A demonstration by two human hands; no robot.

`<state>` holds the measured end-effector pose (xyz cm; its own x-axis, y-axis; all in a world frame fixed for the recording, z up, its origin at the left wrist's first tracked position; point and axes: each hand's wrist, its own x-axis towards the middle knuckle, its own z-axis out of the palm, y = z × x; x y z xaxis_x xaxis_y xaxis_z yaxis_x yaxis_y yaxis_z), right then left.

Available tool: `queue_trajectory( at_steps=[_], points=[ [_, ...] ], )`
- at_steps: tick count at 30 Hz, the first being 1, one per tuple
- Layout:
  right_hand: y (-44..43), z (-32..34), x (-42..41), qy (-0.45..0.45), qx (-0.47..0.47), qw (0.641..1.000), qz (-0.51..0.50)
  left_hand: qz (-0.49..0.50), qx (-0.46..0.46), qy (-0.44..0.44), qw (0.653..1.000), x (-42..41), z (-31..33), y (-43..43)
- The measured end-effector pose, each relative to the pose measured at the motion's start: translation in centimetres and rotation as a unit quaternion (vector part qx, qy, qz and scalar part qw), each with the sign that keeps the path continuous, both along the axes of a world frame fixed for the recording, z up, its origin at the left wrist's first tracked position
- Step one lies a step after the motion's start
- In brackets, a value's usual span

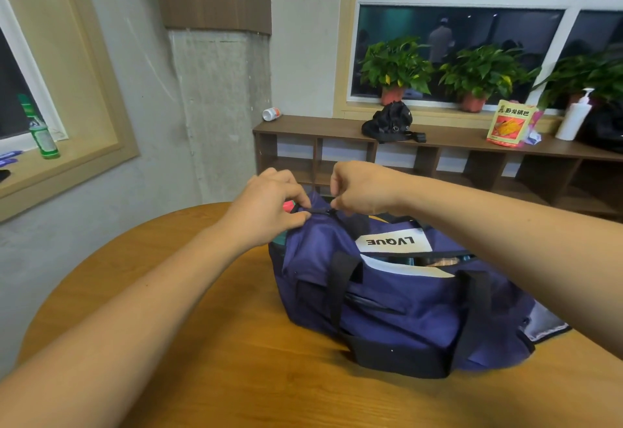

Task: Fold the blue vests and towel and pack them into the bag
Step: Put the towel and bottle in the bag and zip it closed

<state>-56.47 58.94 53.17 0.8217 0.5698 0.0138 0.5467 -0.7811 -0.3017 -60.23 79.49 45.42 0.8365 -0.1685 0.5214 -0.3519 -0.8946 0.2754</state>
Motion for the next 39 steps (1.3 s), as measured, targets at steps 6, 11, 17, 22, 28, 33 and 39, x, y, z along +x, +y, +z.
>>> queue_trajectory(
  at_steps=[6,11,17,22,28,33,39],
  points=[
    [-3.8,-0.1,0.9,0.032,0.039,0.998,-0.032,0.025,-0.009,0.008,1.0,0.0,-0.3,1.6],
    [-7.5,0.6,1.7,0.025,0.049,0.997,-0.054,0.055,-0.009,0.01,0.998,0.5,0.3,1.2],
    [-12.6,1.0,2.0,0.027,0.054,0.996,-0.06,0.085,0.021,0.046,0.995,1.4,1.8,0.1],
    [-15.8,1.3,1.6,0.022,0.085,0.994,-0.069,-0.003,-0.03,0.079,0.996,2.1,2.1,-2.3],
    [-16.5,1.4,0.8,-0.006,0.084,0.994,-0.065,-0.102,-0.066,0.062,0.991,2.5,3.5,-9.8],
    [-16.2,1.7,-0.1,-0.017,0.089,0.994,-0.064,-0.139,-0.006,0.079,0.987,3.0,4.2,-15.8],
    [-17.0,1.3,-0.4,-0.02,0.09,0.993,-0.072,-0.126,-0.024,0.108,0.986,3.7,4.4,-18.2]
  ],
)
